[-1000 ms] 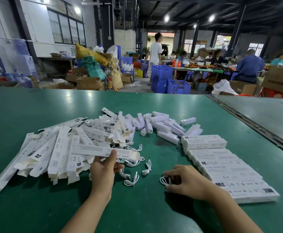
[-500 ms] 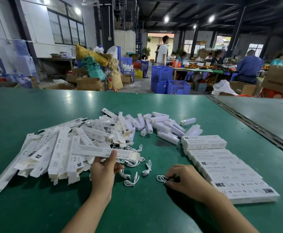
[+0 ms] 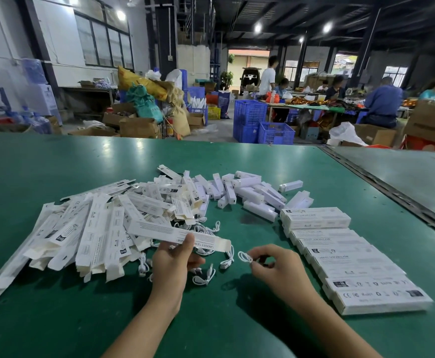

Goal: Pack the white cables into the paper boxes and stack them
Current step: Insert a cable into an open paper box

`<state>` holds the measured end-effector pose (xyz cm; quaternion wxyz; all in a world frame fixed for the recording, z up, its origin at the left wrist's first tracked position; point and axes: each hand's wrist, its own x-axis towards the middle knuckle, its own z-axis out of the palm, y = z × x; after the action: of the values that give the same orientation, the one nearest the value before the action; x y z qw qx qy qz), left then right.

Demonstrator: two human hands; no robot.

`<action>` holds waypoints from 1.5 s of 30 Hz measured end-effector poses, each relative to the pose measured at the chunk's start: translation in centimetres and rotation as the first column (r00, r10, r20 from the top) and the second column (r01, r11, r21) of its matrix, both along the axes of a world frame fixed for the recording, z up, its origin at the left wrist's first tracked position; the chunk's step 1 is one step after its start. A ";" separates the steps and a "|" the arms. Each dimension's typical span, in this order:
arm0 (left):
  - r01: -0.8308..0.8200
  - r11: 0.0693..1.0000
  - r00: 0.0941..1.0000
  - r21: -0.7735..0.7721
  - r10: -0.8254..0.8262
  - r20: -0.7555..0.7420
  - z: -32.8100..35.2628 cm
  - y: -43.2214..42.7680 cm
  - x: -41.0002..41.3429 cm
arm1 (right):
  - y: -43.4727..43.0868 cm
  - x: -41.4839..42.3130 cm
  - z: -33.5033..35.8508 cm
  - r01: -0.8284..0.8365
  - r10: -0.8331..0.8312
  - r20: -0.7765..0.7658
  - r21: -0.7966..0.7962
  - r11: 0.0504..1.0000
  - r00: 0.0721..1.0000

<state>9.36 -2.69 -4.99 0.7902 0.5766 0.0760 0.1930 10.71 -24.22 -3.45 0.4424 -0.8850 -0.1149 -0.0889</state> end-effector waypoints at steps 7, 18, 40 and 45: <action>0.070 0.996 0.997 0.051 -0.071 0.014 -0.3 -1.5 -0.4 | 1.4 -0.6 0.2 0.029 -0.025 -0.041 0.111 0.993 0.999; 0.103 0.991 0.995 0.089 -0.104 0.006 -0.7 -1.8 -0.4 | 2.3 -1.0 0.0 0.033 -0.023 -0.045 0.249 0.968 0.999; 0.133 0.990 0.991 0.035 -0.132 -0.023 -0.2 -1.5 -0.6 | 1.4 0.0 -0.1 -0.125 0.334 -0.212 0.646 0.753 0.918; 0.135 0.990 0.990 0.039 -0.134 -0.033 -0.4 -1.5 -0.6 | 1.5 0.3 -0.6 -0.033 0.251 -0.245 0.651 0.759 0.936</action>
<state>8.72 -4.19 -5.36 0.7882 0.5994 0.0449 0.1322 10.98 -22.68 -4.05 0.7339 -0.6731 -0.0728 0.0553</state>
